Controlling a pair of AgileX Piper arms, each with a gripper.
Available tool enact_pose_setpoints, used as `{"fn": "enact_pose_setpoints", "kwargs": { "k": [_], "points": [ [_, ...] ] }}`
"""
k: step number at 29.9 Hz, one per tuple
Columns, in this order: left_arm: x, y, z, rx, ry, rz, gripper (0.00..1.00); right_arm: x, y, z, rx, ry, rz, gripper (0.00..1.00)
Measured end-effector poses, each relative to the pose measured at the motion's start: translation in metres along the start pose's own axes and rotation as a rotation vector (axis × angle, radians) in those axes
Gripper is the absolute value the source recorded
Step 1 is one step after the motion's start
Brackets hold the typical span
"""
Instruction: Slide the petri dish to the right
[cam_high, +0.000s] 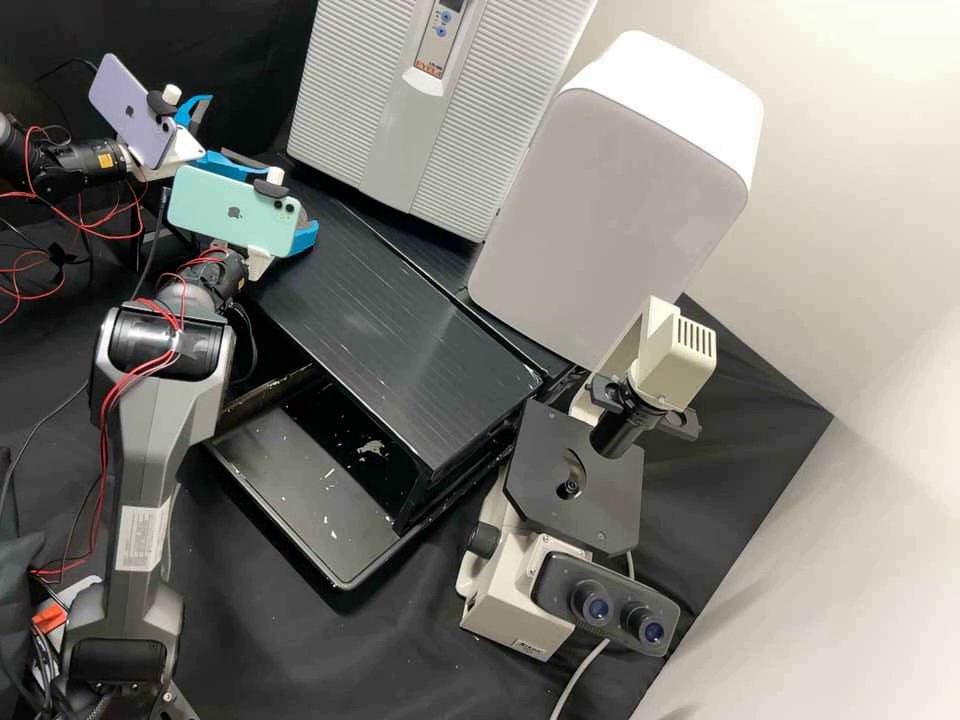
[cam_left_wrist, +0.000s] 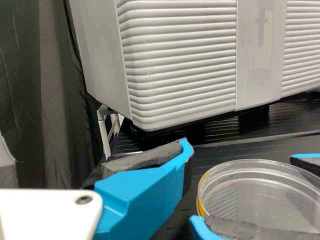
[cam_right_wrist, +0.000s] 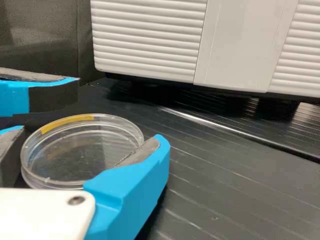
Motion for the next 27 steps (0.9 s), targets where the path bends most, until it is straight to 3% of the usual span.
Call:
{"fn": "enact_pose_setpoints", "kwargs": {
  "k": [12, 17, 20, 27],
  "points": [
    [0.0, 0.0, 0.0, 0.0, 0.0, 0.0, 1.0, -0.006, 0.0, 0.004, -0.037, -0.018, -0.003, 0.0],
    [0.0, 0.0, 0.0, 0.0, 0.0, 0.0, 1.0, -0.018, 0.0, 0.01, -0.054, -0.033, 0.017, 0.0],
    [0.0, 0.0, 0.0, 0.0, 0.0, 0.0, 1.0, -0.03, -0.001, 0.013, -0.082, -0.035, 0.032, 0.0],
    [0.0, 0.0, 0.0, 0.0, 0.0, 0.0, 1.0, -0.054, -0.003, 0.026, -0.093, -0.042, 0.043, 0.0]
  ]
}}
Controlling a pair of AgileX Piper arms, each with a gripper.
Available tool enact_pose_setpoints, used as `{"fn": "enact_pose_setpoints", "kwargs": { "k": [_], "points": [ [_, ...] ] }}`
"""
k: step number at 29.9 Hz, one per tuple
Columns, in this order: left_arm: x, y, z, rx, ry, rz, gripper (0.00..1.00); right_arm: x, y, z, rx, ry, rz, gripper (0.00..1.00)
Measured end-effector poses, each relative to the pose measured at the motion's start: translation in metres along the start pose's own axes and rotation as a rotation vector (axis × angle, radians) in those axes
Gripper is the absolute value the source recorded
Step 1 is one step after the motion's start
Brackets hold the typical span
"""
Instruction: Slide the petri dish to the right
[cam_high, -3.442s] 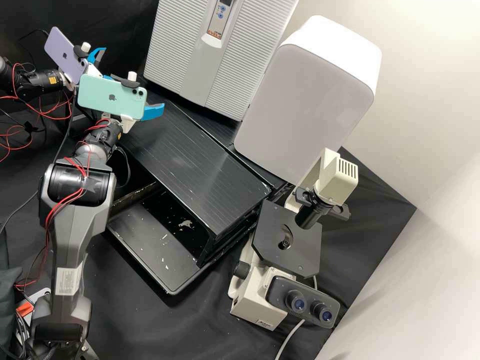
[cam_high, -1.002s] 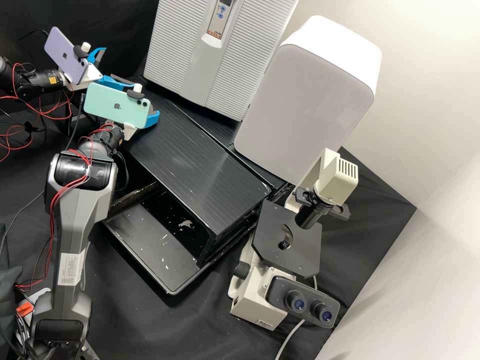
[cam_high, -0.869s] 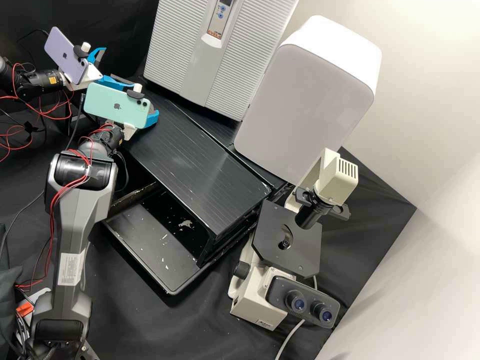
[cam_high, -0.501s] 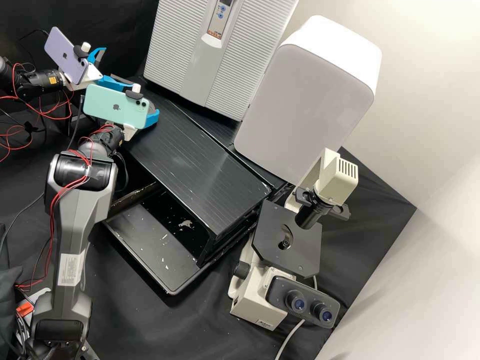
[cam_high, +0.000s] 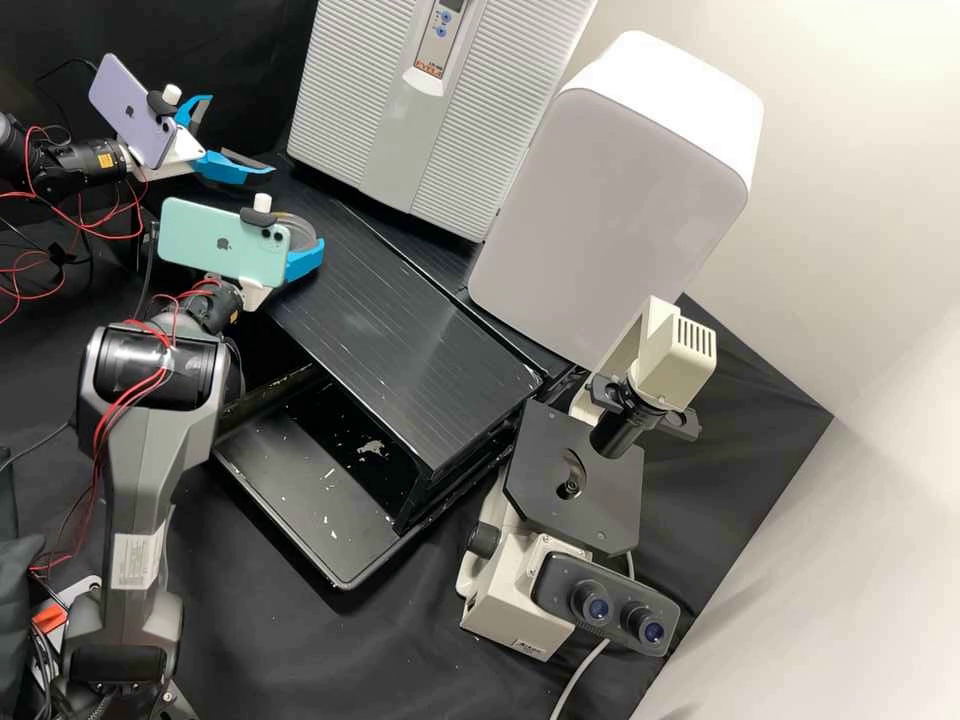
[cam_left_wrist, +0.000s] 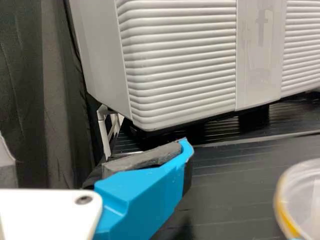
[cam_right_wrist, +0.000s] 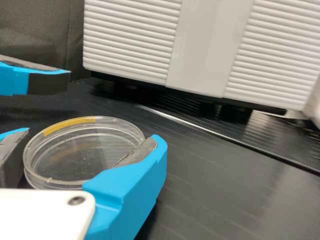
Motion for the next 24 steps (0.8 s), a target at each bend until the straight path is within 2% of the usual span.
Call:
{"fn": "enact_pose_setpoints", "kwargs": {
  "k": [7, 10, 14, 18, 22, 24],
  "points": [
    [0.0, 0.0, 0.0, 0.0, 0.0, 0.0, 1.0, -0.018, 0.001, 0.024, 0.044, 0.031, -0.008, 0.0],
    [0.0, 0.0, 0.0, 0.0, 0.0, 0.0, 1.0, -0.022, 0.003, 0.036, 0.048, 0.046, -0.002, 0.0],
    [0.0, 0.0, 0.0, 0.0, 0.0, 0.0, 1.0, -0.026, 0.009, 0.054, 0.047, 0.048, 0.029, 0.0],
    [0.0, 0.0, 0.0, 0.0, 0.0, 0.0, 1.0, -0.027, 0.019, 0.074, 0.068, 0.004, 0.084, 0.0],
    [0.0, 0.0, 0.0, 0.0, 0.0, 0.0, 1.0, -0.024, 0.031, 0.098, 0.086, -0.057, 0.149, 0.0],
    [0.0, 0.0, 0.0, 0.0, 0.0, 0.0, 1.0, -0.023, 0.039, 0.112, 0.107, -0.089, 0.187, 0.0]
  ]
}}
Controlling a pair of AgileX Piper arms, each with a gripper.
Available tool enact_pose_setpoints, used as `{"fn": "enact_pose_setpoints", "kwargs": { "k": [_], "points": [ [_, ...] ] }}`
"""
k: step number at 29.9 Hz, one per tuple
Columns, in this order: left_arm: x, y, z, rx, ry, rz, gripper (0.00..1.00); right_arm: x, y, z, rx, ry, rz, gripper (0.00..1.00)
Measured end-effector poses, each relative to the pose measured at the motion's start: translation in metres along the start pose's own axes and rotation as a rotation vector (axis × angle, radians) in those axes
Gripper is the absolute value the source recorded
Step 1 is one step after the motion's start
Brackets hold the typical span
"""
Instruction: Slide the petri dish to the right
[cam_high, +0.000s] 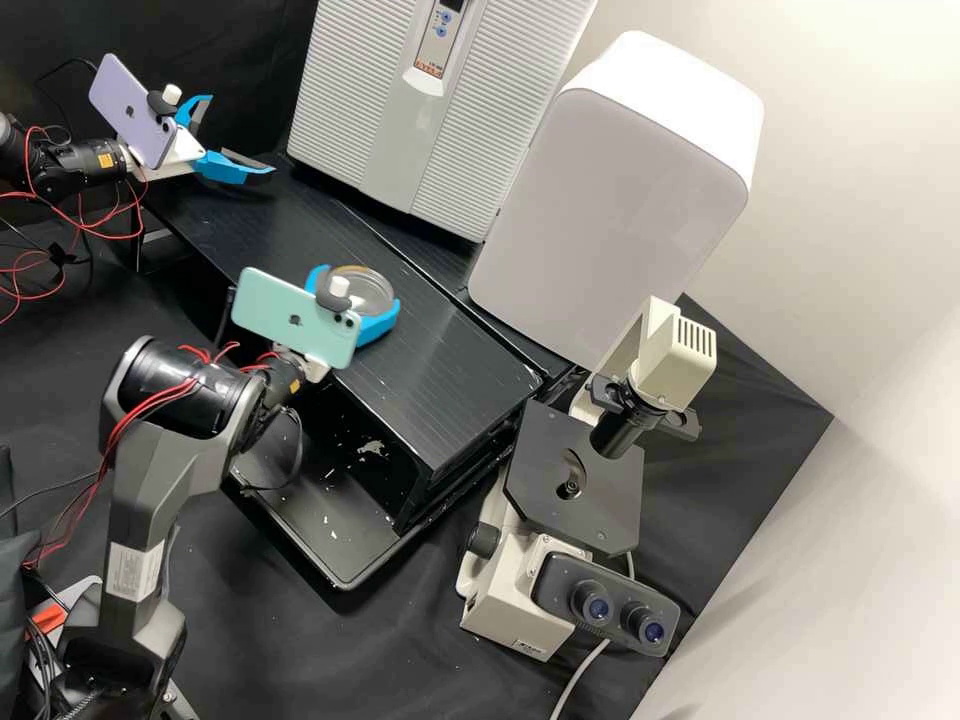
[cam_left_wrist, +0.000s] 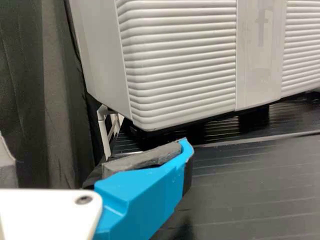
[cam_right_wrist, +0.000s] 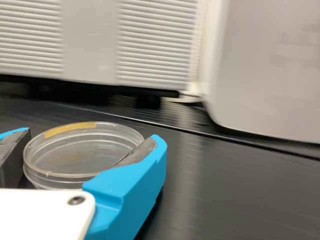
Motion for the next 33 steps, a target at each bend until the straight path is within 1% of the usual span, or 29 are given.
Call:
{"fn": "enact_pose_setpoints", "kwargs": {
  "k": [1, 2, 3, 5, 7, 9, 10, 12, 13, 15, 17, 18, 20, 21, 22, 24, 26, 30, 33],
  "points": [
    [0.0, 0.0, 0.0, 0.0, 0.0, 0.0, 1.0, 0.001, 0.001, 0.003, 0.004, -0.009, 0.005, 0.0],
    [0.0, 0.0, 0.0, 0.0, 0.0, 0.0, 1.0, 0.001, 0.005, 0.009, 0.006, -0.01, 0.014, 0.0],
    [0.0, 0.0, 0.0, 0.0, 0.0, 0.0, 1.0, 0.002, 0.006, 0.012, 0.005, -0.01, 0.02, 0.0],
    [0.0, 0.0, 0.0, 0.0, 0.0, 0.0, 1.0, 0.002, 0.008, 0.017, 0.002, -0.006, 0.022, 0.0],
    [0.0, 0.0, 0.0, 0.0, 0.0, 0.0, 1.0, 0.002, 0.009, 0.021, -0.003, 0.008, 0.029, 0.0],
    [0.0, 0.0, 0.0, 0.0, 0.0, 0.0, 1.0, 0.002, 0.008, 0.023, -0.009, 0.024, 0.023, 0.0],
    [0.0, 0.0, 0.0, 0.0, 0.0, 0.0, 1.0, 0.001, 0.009, 0.025, -0.009, 0.029, 0.028, 0.0],
    [0.0, 0.0, 0.0, 0.0, 0.0, 0.0, 1.0, 0.002, 0.009, 0.027, -0.017, 0.042, 0.028, 0.0],
    [0.0, 0.0, 0.0, 0.0, 0.0, 0.0, 1.0, 0.001, 0.009, 0.028, -0.02, 0.053, 0.03, 0.0],
    [0.0, 0.0, 0.0, 0.0, 0.0, 0.0, 1.0, 0.0, 0.01, 0.033, -0.019, 0.064, 0.035, 0.0],
    [0.0, 0.0, 0.0, 0.0, 0.0, 0.0, 1.0, -0.001, 0.011, 0.037, -0.028, 0.079, 0.042, 0.0],
    [0.0, 0.0, 0.0, 0.0, 0.0, 0.0, 1.0, -0.002, 0.013, 0.04, -0.023, 0.077, 0.047, 0.0],
    [0.0, 0.0, 0.0, 0.0, 0.0, 0.0, 1.0, -0.003, 0.018, 0.048, -0.006, 0.062, 0.078, 0.0],
    [0.0, 0.0, 0.0, 0.0, 0.0, 0.0, 1.0, -0.004, 0.023, 0.054, 0.005, 0.039, 0.106, 0.0],
    [0.0, 0.0, 0.0, 0.0, 0.0, 0.0, 1.0, -0.004, 0.025, 0.057, 0.011, 0.025, 0.119, 0.0],
    [0.0, 0.0, 0.0, 0.0, 0.0, 0.0, 1.0, -0.008, 0.032, 0.067, 0.031, -0.016, 0.164, 0.0],
    [0.0, 0.0, 0.0, 0.0, 0.0, 0.0, 1.0, -0.011, 0.033, 0.07, 0.039, -0.03, 0.172, 0.0],
    [0.0, 0.0, 0.0, 0.0, 0.0, 0.0, 1.0, -0.016, 0.034, 0.072, 0.04, -0.041, 0.174, 0.0],
    [0.0, 0.0, 0.0, 0.0, 0.0, 0.0, 1.0, -0.023, 0.035, 0.075, 0.044, -0.054, 0.183, 0.0]
  ]
}}
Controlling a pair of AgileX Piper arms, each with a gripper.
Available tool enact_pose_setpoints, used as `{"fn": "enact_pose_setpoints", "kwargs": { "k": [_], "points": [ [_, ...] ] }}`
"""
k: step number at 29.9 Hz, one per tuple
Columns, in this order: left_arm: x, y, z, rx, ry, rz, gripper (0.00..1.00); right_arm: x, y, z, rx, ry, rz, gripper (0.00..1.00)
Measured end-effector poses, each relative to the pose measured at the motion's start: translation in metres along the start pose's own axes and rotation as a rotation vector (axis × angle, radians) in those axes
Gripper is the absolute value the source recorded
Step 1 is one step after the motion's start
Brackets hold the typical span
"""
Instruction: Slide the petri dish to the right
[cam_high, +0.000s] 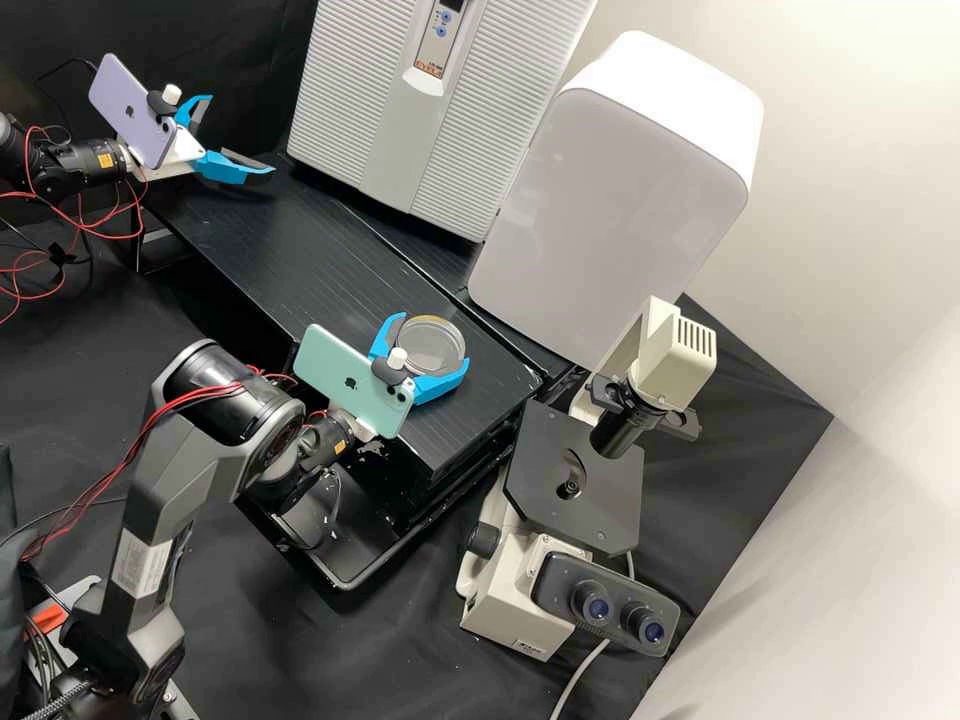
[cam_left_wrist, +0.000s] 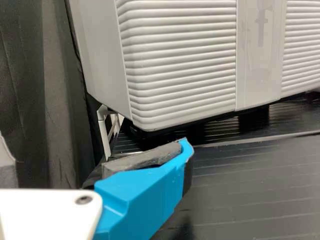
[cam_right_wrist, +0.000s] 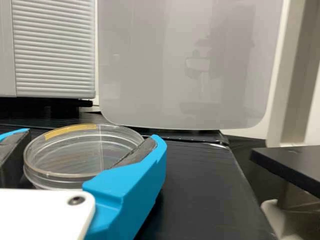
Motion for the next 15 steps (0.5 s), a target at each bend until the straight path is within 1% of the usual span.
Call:
{"fn": "enact_pose_setpoints", "kwargs": {
  "k": [5, 6, 15],
  "points": [
    [0.0, 0.0, 0.0, 0.0, 0.0, 0.0, 1.0, -0.0048, 0.0035, 0.0062, -0.005, -0.004, 0.016, 0.0],
    [0.0, 0.0, 0.0, 0.0, 0.0, 0.0, 1.0, -0.0055, 0.0037, 0.0069, -0.007, -0.003, 0.014, 0.0],
    [0.0, 0.0, 0.0, 0.0, 0.0, 0.0, 1.0, -0.0077, 0.0032, 0.0077, -0.002, -0.002, 0.016, 0.0]
  ]
}}
